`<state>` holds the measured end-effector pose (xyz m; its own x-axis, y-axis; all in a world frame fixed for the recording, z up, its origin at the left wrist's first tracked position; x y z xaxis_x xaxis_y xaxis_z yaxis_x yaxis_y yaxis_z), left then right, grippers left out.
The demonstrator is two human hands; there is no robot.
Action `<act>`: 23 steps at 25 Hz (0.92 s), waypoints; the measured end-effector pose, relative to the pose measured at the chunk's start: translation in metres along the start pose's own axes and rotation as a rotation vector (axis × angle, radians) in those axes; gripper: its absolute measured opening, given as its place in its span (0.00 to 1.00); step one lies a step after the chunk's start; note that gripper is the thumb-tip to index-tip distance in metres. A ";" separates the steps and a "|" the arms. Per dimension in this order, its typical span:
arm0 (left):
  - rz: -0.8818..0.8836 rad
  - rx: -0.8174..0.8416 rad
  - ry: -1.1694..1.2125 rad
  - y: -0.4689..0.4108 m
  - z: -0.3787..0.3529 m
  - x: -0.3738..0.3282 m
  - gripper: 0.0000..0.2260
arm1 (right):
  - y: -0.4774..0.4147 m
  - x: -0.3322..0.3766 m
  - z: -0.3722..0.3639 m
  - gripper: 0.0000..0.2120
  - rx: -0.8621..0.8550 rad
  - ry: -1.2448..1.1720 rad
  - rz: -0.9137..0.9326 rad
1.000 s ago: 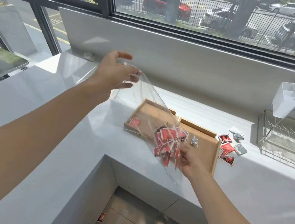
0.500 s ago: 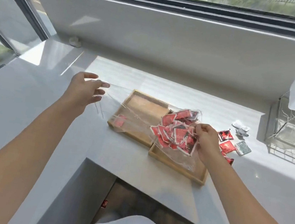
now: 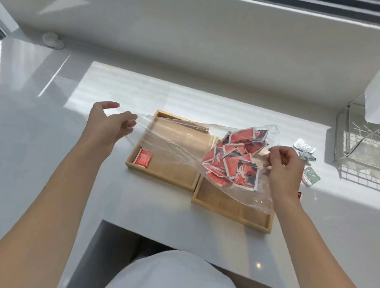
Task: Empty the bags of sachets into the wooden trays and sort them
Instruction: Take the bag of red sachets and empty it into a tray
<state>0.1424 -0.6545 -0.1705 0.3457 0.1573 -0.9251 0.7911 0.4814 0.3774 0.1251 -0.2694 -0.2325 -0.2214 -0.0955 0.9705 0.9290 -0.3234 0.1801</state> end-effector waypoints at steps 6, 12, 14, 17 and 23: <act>-0.004 0.134 0.011 -0.036 0.010 0.001 0.11 | 0.022 -0.003 -0.016 0.10 -0.176 0.051 -0.034; 0.006 0.228 0.058 -0.054 0.007 -0.001 0.05 | 0.040 -0.010 -0.024 0.11 -0.274 -0.027 -0.162; -0.014 0.233 0.054 -0.054 0.003 0.000 0.05 | 0.042 -0.010 -0.026 0.10 -0.273 -0.064 -0.169; -0.060 0.231 0.086 -0.050 0.001 -0.005 0.03 | 0.042 0.003 -0.031 0.10 -0.279 -0.094 -0.124; -0.092 0.236 0.110 -0.050 -0.004 -0.015 0.03 | 0.041 0.010 -0.019 0.09 -0.250 -0.107 -0.110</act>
<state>0.0959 -0.6775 -0.1754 0.2199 0.2212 -0.9501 0.9169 0.2855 0.2787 0.1553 -0.3019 -0.2187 -0.2718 0.0485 0.9611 0.7963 -0.5495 0.2530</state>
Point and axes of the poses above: each hand's wrist, its own y-axis away from the middle knuckle, its own z-axis out of the back of the hand, x = y × z, the point moved 5 cm from there along -y, towards the middle knuckle, and after that the axes turned 1 degree about x, right-handed, at the moved point
